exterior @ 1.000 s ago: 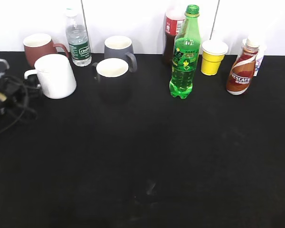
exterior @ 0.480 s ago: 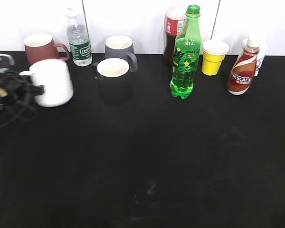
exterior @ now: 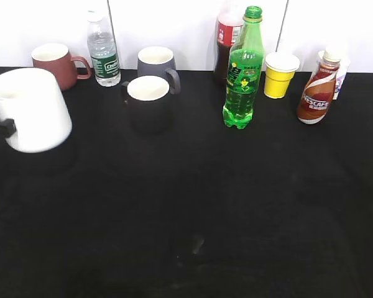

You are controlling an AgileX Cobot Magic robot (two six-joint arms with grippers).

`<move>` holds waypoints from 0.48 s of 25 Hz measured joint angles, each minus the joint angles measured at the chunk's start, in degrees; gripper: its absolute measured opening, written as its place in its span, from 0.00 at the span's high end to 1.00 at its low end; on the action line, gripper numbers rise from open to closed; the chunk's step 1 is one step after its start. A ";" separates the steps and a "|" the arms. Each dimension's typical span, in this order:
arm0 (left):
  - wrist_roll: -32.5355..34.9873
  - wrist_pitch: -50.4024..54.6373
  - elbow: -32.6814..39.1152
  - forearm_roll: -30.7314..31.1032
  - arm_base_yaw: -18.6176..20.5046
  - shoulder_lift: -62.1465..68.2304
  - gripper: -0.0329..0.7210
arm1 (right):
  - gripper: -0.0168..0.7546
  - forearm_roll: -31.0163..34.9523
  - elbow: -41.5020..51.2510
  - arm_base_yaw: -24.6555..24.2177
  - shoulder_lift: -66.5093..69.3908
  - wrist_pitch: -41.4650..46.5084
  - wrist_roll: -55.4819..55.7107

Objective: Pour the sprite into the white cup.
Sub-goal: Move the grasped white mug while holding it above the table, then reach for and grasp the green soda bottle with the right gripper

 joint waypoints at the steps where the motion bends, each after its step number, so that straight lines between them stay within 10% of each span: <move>1: 0.00 0.00 0.15 0.73 -0.05 -0.06 0.87 | 0.34 -0.44 -0.75 0.26 8.11 -6.85 0.15; 7: 0.00 -0.37 0.15 1.39 -0.05 -0.44 0.87 | 0.33 16.51 -12.43 20.60 36.51 -18.74 -4.87; 12: 0.00 -0.37 0.15 1.46 -0.05 -0.44 0.87 | 0.13 17.04 -27.24 22.25 46.89 -14.47 -4.14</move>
